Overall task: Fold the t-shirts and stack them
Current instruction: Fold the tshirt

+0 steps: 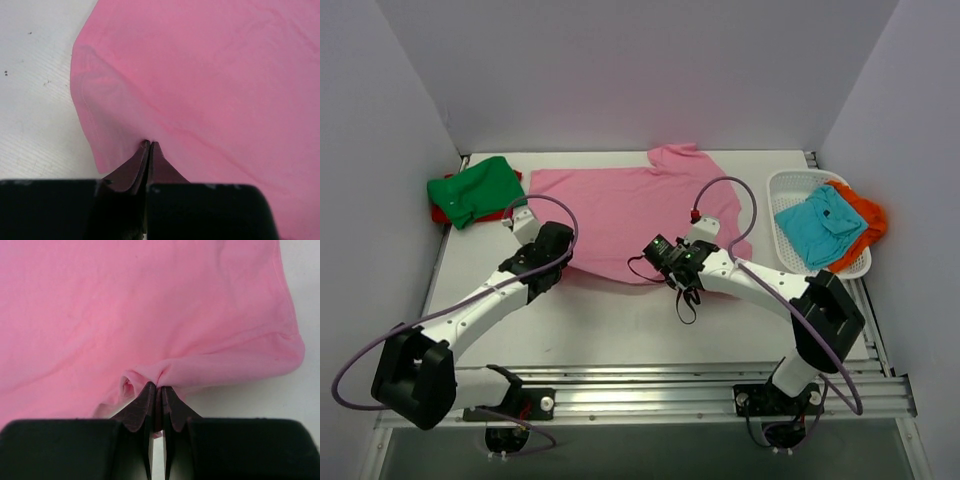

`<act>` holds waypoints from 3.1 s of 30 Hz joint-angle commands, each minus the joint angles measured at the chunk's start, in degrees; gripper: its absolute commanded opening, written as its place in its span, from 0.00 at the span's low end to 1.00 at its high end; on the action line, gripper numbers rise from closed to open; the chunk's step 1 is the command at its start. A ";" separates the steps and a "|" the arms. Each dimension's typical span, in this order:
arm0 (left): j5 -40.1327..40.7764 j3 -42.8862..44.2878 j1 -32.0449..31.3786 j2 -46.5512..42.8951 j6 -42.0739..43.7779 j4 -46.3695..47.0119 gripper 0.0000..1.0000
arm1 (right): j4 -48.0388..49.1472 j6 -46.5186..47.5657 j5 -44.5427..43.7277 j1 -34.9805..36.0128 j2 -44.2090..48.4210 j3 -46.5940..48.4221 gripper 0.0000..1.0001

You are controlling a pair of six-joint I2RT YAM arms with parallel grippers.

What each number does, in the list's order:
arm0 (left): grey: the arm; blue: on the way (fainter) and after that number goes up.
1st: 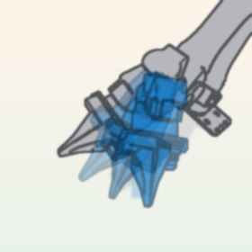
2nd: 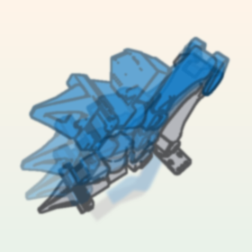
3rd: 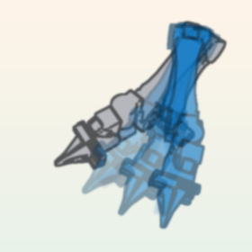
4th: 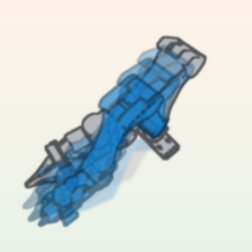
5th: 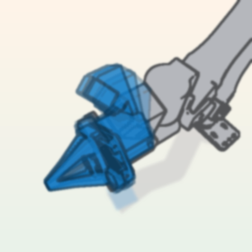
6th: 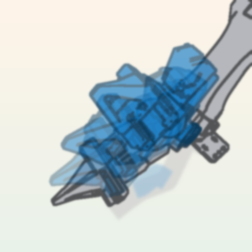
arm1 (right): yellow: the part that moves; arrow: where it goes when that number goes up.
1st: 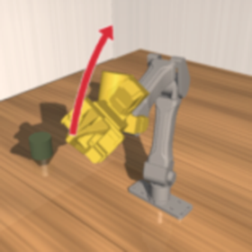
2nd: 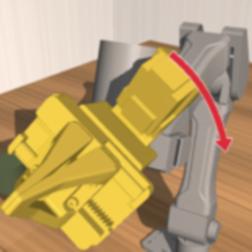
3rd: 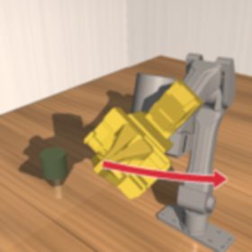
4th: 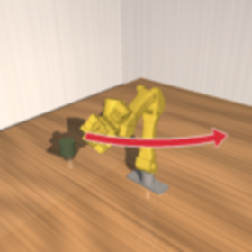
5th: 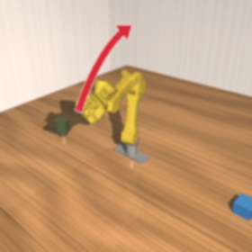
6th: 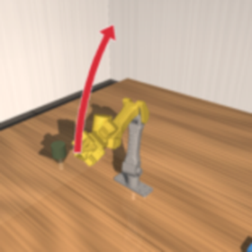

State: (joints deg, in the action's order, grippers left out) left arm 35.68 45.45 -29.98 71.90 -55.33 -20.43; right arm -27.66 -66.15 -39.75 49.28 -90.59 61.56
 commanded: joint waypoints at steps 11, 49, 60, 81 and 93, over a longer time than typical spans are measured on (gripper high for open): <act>-9.13 15.71 13.01 21.85 8.39 8.12 0.02 | -3.62 7.53 -1.48 -11.73 -20.65 23.32 0.00; -19.25 34.88 22.95 32.78 13.14 5.22 0.94 | 4.99 13.60 -7.70 -10.70 -9.19 15.53 1.00; -22.93 31.37 23.30 32.96 12.88 8.73 0.94 | 9.90 10.69 -3.50 -9.20 -6.09 3.92 1.00; -23.55 29.61 23.38 31.90 12.88 10.67 0.96 | 16.67 13.68 1.51 -12.53 -16.99 7.70 1.00; -23.03 29.08 23.30 31.29 13.14 11.11 0.96 | 19.83 15.96 2.57 -18.25 -18.40 6.73 0.98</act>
State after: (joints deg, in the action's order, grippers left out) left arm 12.75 74.74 -7.01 106.06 -42.78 -12.14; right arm -7.94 -51.09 -36.60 32.21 -108.57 67.68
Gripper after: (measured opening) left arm 0.960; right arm 0.984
